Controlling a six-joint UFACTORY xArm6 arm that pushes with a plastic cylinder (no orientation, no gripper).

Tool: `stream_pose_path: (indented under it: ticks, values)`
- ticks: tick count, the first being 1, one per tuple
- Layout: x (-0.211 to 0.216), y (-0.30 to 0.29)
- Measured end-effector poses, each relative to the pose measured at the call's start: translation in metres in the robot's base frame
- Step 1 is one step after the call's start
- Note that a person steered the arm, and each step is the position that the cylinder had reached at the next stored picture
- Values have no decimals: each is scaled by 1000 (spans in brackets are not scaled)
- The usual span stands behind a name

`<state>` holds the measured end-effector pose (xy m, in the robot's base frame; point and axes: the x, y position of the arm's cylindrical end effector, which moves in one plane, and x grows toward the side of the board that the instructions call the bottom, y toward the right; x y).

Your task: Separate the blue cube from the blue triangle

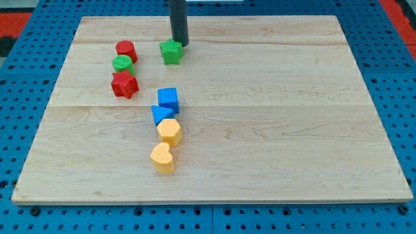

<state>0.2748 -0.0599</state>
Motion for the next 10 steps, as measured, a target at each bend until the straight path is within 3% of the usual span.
stream_pose_path:
  ticks: [1,2,3,5,7,10]
  values:
    - [0,-6]
    - [11,50]
    - [72,124]
    - [210,93]
    - [217,-6]
    - [138,-3]
